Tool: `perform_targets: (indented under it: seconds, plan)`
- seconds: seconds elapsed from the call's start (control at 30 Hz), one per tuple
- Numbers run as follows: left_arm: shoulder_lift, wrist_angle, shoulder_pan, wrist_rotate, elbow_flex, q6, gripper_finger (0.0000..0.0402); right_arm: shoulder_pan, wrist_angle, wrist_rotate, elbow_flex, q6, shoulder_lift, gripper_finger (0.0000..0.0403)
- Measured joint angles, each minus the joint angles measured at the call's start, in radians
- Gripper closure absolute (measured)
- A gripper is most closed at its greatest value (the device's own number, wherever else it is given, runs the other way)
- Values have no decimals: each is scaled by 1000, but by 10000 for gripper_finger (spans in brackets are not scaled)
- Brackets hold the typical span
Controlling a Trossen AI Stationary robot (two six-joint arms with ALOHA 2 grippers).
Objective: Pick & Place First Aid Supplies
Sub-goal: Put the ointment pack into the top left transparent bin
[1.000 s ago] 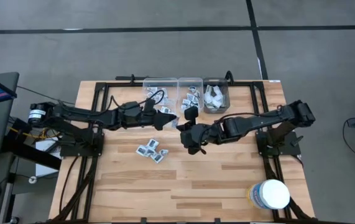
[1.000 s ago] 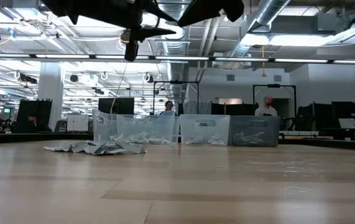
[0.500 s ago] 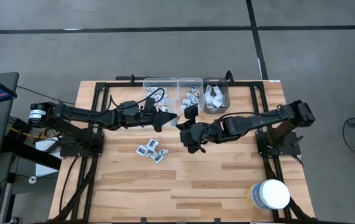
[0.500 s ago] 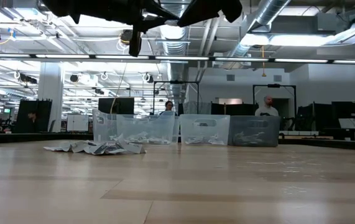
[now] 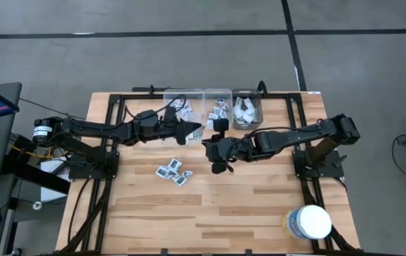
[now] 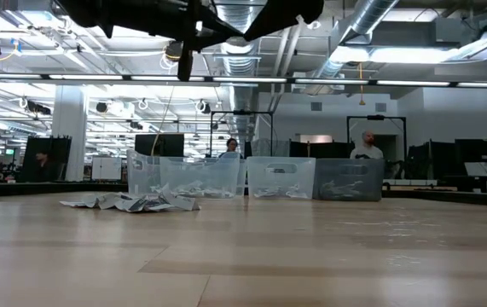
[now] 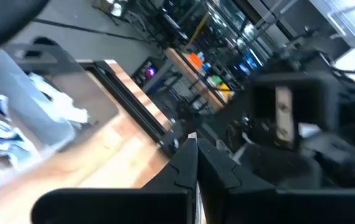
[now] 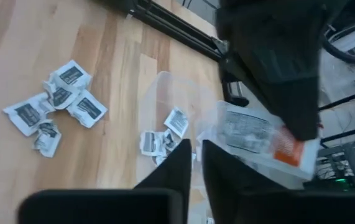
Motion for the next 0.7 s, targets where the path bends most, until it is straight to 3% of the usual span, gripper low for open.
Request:
perform_targets:
  seconds: [0.2, 0.3, 0.47, 0.6, 0.7]
  plan:
    - [0, -1, 49, 2, 0, 9, 395, -11, -13, -16, 0, 3, 0, 304]
    - [0, 0, 85, -5, 0, 97, 396, -25, -46, -16, 0, 36, 0, 272]
    - [0, -3, 178, -46, 0, 381, 393, -54, -120, -20, 0, 172, 6, 238]
    - [0, -20, 267, -100, 0, 690, 394, -66, -176, -25, 0, 280, 12, 226]
    - [3, -63, 338, -162, 0, 822, 394, -67, -216, -49, 0, 334, 11, 223]
